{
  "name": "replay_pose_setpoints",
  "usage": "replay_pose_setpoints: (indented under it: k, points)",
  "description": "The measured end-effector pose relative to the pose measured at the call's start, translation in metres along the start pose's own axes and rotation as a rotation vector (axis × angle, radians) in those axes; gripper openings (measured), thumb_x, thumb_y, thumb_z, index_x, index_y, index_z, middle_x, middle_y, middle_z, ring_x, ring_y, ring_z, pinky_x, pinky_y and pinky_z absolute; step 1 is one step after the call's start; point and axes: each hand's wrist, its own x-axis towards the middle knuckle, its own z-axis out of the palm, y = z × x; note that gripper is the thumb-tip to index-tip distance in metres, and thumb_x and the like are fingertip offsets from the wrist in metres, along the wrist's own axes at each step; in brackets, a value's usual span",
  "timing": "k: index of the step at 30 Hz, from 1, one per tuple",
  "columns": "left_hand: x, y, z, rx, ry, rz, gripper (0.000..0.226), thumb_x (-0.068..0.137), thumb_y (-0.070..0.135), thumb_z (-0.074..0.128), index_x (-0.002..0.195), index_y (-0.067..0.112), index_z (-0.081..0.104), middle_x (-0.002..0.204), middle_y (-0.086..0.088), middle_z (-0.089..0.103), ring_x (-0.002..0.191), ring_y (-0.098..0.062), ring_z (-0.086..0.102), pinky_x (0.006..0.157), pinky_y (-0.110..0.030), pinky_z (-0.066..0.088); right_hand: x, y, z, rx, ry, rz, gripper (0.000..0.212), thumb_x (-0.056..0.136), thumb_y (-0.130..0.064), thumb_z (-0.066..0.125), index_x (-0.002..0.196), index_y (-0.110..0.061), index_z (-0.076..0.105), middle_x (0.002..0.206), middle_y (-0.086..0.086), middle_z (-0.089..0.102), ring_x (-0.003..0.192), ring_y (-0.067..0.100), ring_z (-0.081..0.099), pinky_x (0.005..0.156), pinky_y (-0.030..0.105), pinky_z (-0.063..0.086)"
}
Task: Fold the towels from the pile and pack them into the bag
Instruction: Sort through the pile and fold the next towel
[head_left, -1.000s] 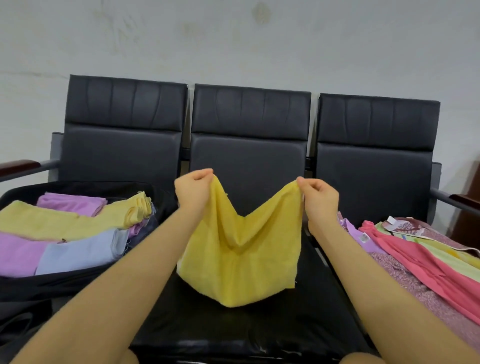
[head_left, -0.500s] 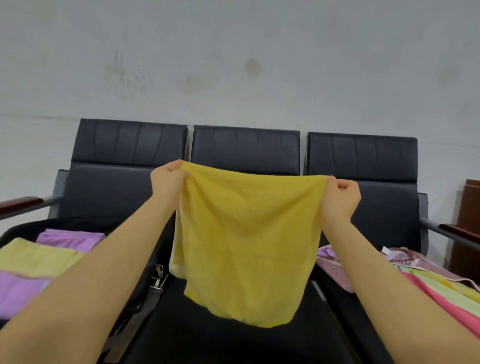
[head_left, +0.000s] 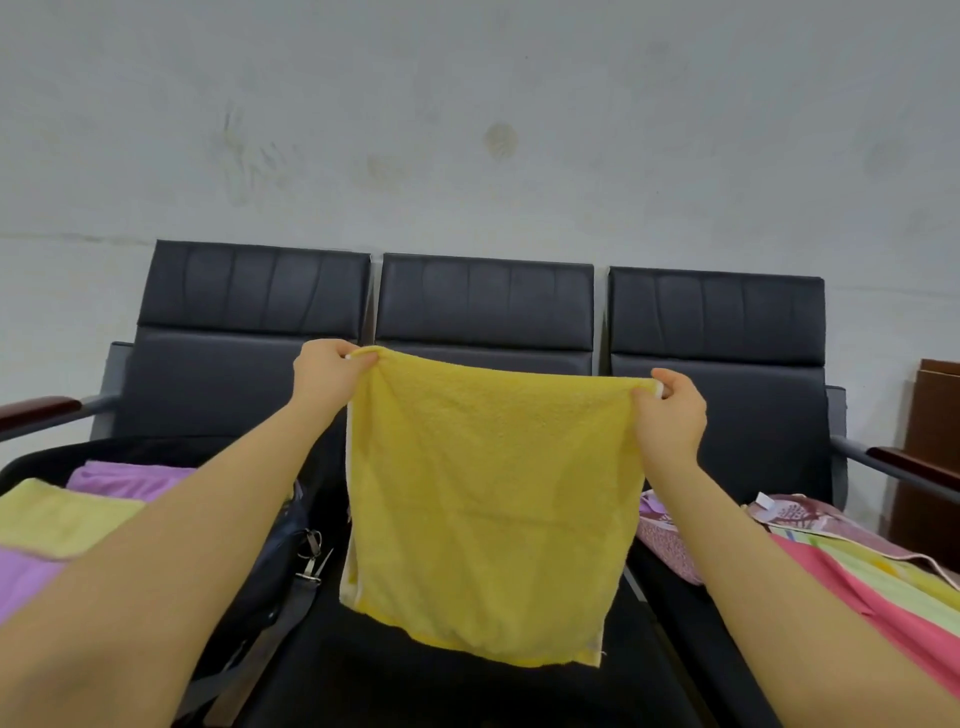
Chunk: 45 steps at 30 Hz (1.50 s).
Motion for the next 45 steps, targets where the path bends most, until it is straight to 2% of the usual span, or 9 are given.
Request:
replay_pose_setpoints:
  k: [2, 5, 8, 17, 23, 28, 36, 39, 45]
  points:
    - [-0.003, -0.003, 0.001, -0.035, 0.032, -0.008, 0.011, 0.09, 0.021, 0.063, 0.086, 0.011, 0.066, 0.087, -0.008, 0.063, 0.081, -0.016, 0.055, 0.075, -0.03, 0.042, 0.0, 0.004, -0.001, -0.099, -0.023, -0.047, 0.034, 0.092, -0.003, 0.05, 0.124, -0.004, 0.057, 0.117, 0.013, 0.061, 0.105, 0.026, 0.058, 0.086, 0.032, 0.047]
    - [-0.007, -0.009, 0.003, -0.044, 0.053, -0.016, 0.014, 0.089, 0.019, 0.064, 0.09, 0.006, 0.067, 0.084, -0.006, 0.062, 0.08, -0.017, 0.055, 0.074, -0.031, 0.044, -0.002, 0.011, 0.0, -0.183, -0.009, -0.087, 0.019, 0.092, -0.007, 0.053, 0.105, -0.003, 0.066, 0.108, 0.014, 0.06, 0.091, 0.022, 0.056, 0.072, 0.024, 0.043]
    - [-0.01, -0.021, 0.005, -0.012, 0.039, -0.042, 0.016, 0.088, 0.021, 0.066, 0.089, 0.004, 0.065, 0.082, -0.007, 0.061, 0.074, -0.016, 0.053, 0.07, -0.032, 0.042, -0.005, 0.021, 0.001, -0.251, 0.019, -0.052, 0.012, 0.092, -0.017, 0.056, 0.096, -0.012, 0.066, 0.111, 0.013, 0.051, 0.091, 0.031, 0.056, 0.08, 0.042, 0.047]
    - [-0.012, -0.039, 0.008, 0.001, 0.037, -0.104, 0.026, 0.092, 0.026, 0.06, 0.085, 0.001, 0.065, 0.07, -0.008, 0.057, 0.059, -0.018, 0.053, 0.058, -0.026, 0.043, -0.007, 0.033, 0.001, -0.195, -0.028, -0.009, 0.015, 0.093, -0.019, 0.054, 0.096, -0.007, 0.063, 0.073, -0.001, 0.055, 0.07, 0.017, 0.051, 0.056, 0.026, 0.036]
    - [-0.014, -0.047, 0.012, -0.129, 0.018, -0.125, 0.01, 0.091, 0.015, 0.061, 0.092, 0.007, 0.066, 0.072, -0.008, 0.062, 0.062, -0.012, 0.057, 0.061, -0.022, 0.043, -0.01, 0.031, 0.0, -0.119, 0.006, -0.033, 0.016, 0.09, -0.007, 0.056, 0.103, -0.005, 0.065, 0.085, 0.005, 0.061, 0.08, 0.019, 0.056, 0.068, 0.027, 0.04]
    - [-0.018, -0.059, 0.014, -0.231, -0.015, -0.139, 0.008, 0.089, 0.008, 0.062, 0.097, 0.008, 0.066, 0.085, -0.009, 0.067, 0.072, -0.014, 0.065, 0.077, -0.031, 0.054, -0.009, 0.038, -0.005, -0.118, -0.013, -0.031, 0.024, 0.088, 0.0, 0.058, 0.11, -0.005, 0.066, 0.096, 0.007, 0.065, 0.09, 0.019, 0.06, 0.08, 0.029, 0.047]
    - [-0.028, -0.087, 0.036, -0.086, -0.011, -0.155, 0.009, 0.091, 0.017, 0.061, 0.093, 0.009, 0.065, 0.076, -0.005, 0.064, 0.054, -0.015, 0.059, 0.057, -0.022, 0.045, -0.012, 0.074, -0.003, -0.19, -0.031, 0.045, 0.012, 0.089, -0.01, 0.058, 0.089, -0.015, 0.069, 0.079, 0.002, 0.064, 0.077, 0.023, 0.063, 0.067, 0.032, 0.048]
    - [-0.028, -0.105, 0.056, -0.102, -0.03, -0.215, 0.011, 0.094, 0.018, 0.057, 0.096, 0.008, 0.062, 0.082, -0.006, 0.064, 0.06, -0.019, 0.064, 0.066, -0.031, 0.053, -0.01, 0.097, 0.01, -0.237, -0.049, 0.064, 0.008, 0.096, -0.015, 0.053, 0.093, -0.014, 0.061, 0.072, 0.001, 0.059, 0.065, 0.025, 0.064, 0.065, 0.036, 0.051]
    - [0.005, -0.114, 0.102, -0.228, -0.026, -0.247, 0.008, 0.098, 0.016, 0.047, 0.096, 0.011, 0.052, 0.095, -0.008, 0.056, 0.092, -0.027, 0.061, 0.073, -0.035, 0.053, 0.021, 0.119, 0.051, -0.17, -0.09, 0.061, 0.006, 0.098, -0.011, 0.043, 0.097, -0.013, 0.048, 0.086, 0.003, 0.052, 0.077, 0.018, 0.05, 0.059, 0.026, 0.04]
